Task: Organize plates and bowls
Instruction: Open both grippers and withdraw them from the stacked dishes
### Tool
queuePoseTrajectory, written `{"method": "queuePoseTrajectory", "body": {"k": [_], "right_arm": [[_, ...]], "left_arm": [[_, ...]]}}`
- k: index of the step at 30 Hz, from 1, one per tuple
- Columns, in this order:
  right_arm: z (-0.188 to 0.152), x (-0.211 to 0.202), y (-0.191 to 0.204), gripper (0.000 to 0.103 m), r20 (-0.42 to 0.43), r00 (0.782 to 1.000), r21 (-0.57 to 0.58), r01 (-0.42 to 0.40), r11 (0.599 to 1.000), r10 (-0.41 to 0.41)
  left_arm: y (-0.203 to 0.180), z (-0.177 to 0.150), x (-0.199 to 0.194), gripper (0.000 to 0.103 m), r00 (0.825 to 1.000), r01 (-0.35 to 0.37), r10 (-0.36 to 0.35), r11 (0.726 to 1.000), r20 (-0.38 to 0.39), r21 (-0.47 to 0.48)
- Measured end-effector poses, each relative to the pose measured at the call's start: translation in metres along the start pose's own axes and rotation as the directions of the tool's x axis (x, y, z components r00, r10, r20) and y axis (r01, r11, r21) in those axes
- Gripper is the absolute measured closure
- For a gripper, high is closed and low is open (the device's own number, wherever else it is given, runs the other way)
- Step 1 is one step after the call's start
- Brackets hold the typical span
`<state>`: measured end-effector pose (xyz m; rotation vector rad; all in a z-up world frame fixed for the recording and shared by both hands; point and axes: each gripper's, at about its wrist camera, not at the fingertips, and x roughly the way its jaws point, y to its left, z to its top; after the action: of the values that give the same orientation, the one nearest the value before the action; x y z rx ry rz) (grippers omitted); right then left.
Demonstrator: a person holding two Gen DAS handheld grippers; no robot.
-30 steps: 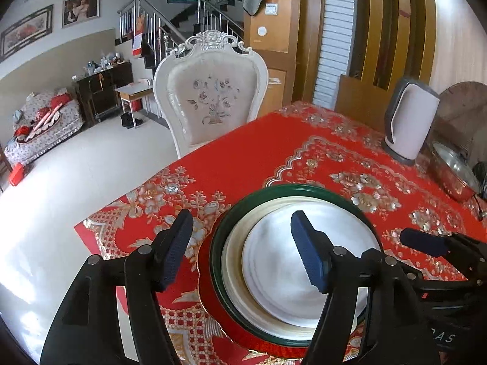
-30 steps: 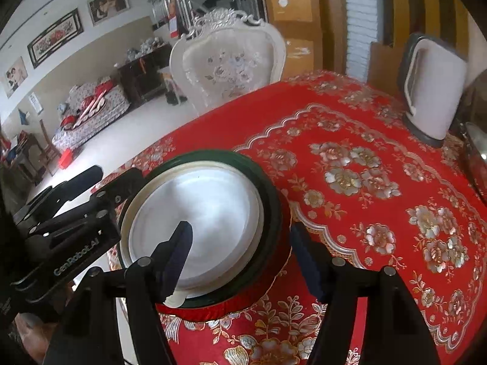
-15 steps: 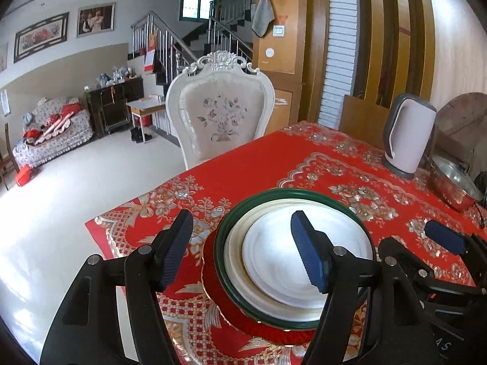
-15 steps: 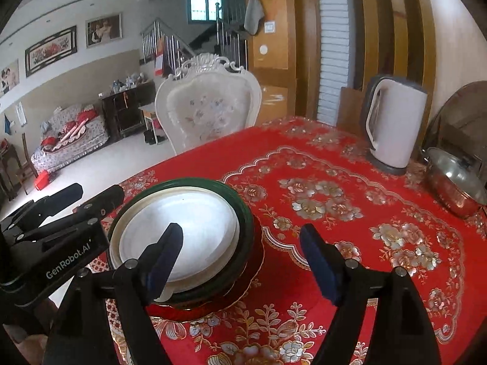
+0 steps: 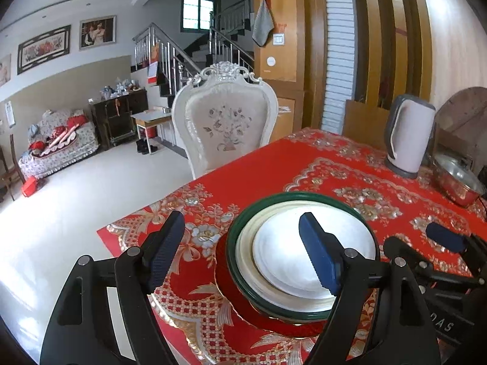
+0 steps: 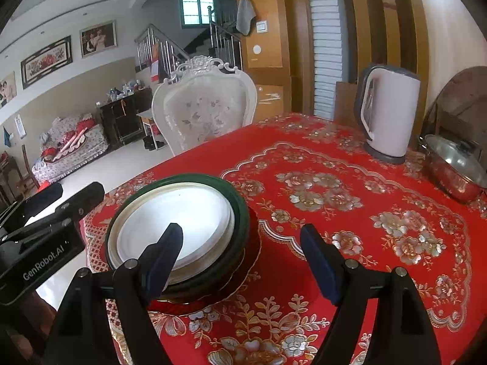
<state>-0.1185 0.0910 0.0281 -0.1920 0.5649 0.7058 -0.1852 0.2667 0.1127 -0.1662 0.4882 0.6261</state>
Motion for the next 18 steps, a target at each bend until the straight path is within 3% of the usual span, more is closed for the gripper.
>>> {"method": "queuePoseTrajectory", "body": {"k": [9,18], "right_arm": [[-0.0012,-0.0004,0.0057,0.023,-0.013,1.000,-0.016,-0.014,1.000,0.014],[-0.0004,0.0031,0.0085,0.023,-0.023,1.000,-0.030,-0.014,0.999,0.013]], "left_arm": [[-0.0078,-0.0008,-0.0007,0.024,0.999,-0.041,0.041,0.998,-0.009,0.057],[-0.0072,0.0008,0.0017,0.024,1.000,0.006,-0.004,0.997,-0.029,0.076]]}}
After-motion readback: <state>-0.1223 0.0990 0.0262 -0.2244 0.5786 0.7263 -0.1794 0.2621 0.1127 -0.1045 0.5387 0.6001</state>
